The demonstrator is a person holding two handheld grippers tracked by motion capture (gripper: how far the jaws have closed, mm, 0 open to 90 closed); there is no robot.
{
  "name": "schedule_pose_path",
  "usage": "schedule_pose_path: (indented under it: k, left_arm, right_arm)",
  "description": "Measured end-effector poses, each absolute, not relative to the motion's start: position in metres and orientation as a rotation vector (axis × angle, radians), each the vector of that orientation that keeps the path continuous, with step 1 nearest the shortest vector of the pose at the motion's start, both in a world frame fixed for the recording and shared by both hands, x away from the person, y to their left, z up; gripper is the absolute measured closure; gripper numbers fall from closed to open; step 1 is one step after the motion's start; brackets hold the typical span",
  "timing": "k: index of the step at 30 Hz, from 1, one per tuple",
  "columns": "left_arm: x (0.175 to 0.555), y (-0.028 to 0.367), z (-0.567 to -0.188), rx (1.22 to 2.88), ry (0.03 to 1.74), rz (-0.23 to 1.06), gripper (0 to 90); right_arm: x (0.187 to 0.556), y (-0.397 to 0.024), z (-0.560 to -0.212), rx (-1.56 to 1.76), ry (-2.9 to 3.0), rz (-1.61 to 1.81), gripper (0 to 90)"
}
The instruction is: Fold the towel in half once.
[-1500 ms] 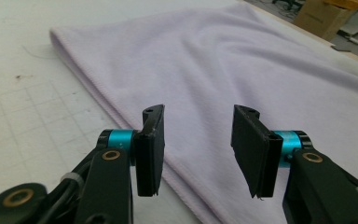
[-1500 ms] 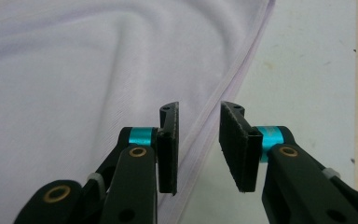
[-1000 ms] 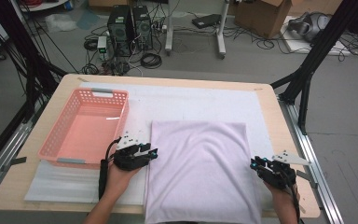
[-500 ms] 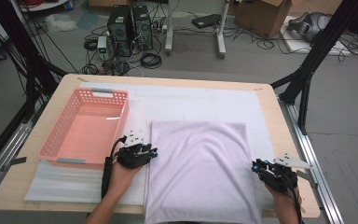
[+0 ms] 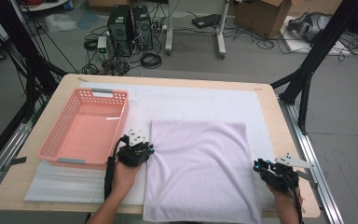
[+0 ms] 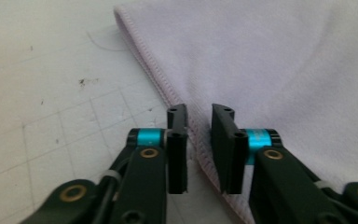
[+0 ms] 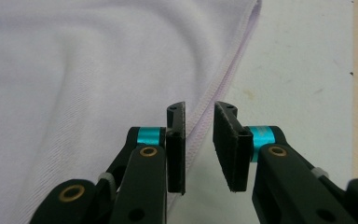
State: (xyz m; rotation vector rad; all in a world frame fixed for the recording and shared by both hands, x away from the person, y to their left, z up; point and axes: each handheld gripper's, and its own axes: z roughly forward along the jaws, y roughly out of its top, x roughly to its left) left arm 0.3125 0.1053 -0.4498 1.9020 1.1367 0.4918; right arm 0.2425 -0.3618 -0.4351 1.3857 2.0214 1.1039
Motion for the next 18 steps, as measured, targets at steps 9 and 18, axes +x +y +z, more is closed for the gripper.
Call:
schedule_pose_path:
  k: [9,18]
  left_arm:
    - [0.313,0.110,-0.450,1.879,1.111,0.441,67.7]
    - [0.321,0.108,-0.449,1.860,1.129,0.410,55.0]
  right_arm:
    - [0.274,-0.343,-0.447,1.409,2.090,0.991,86.6]
    - [0.270,-0.358,-0.438,1.437,2.028,1.002,70.8]
